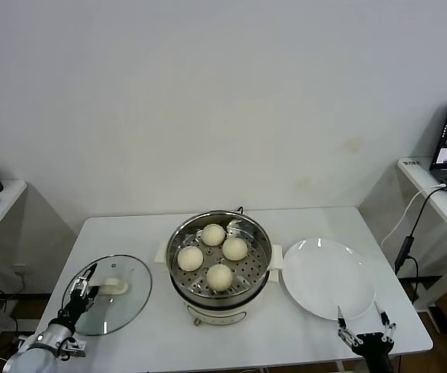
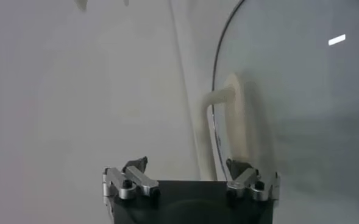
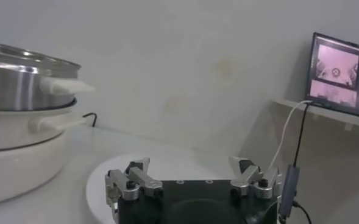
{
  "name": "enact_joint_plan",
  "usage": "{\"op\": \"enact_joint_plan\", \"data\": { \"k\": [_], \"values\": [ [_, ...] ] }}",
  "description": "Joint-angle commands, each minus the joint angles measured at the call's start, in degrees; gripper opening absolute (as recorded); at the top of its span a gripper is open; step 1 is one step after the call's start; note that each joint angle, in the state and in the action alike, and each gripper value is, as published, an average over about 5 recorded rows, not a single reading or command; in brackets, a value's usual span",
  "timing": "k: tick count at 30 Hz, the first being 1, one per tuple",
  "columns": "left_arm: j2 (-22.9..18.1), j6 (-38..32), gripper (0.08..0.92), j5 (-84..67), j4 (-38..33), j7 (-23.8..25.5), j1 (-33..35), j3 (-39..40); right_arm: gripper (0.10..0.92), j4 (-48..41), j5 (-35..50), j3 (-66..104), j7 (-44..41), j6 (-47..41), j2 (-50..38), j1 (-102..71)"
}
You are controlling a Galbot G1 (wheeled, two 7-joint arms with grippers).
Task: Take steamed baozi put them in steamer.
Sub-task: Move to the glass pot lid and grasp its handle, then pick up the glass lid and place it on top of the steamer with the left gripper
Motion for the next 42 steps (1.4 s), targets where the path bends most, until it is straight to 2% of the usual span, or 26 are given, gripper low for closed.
{"op": "enact_joint_plan", "data": {
  "k": [1,11,18,21,29,36,42],
  "values": [
    [0.01,-0.19,0.732,0.73,2.76,0.65,-2.89,0.37,0.823,-0.17,-0.27,-0.33,-0.02,-0.03,0.24,-0.24],
    [-0.31,-0.38,0.446,0.67,3.53,1.56,-3.52,0.84,0.823,0.54,-0.48,-1.02,-0.25,-0.57,0.23,-0.5],
    [-0.92,-0.17,0.241,-0.88,4.15,-0.34,-3.32,0.73,0.823,0.74,-0.82,-1.35,-0.35,-0.52,0.24,-0.86],
    [-0.78,0.46,0.19,-2.94,2.18,-1.23,-2.08,0.5,0.823,0.97,-0.91,-1.66,-0.37,-0.55,0.25,-0.98],
    [1.59,7.35,0.172,-15.58,-12.73,-0.87,8.04,-0.45,0.823,1.66,-1.03,-2.98,-0.45,-0.9,-1.16,-1.99],
    [4.42,17.21,0.168,-24.67,-29.59,4.58,16.69,-2.17,0.823,1.66,-0.53,-4.32,-0.43,-1.1,-3.27,-2.89],
    [8.18,26.82,0.168,-29.55,-41.15,8.26,19.0,-1.25,0.823,1.19,-0.42,-4.94,-0.42,-0.99,-3.9,-3.14]
  ]
}}
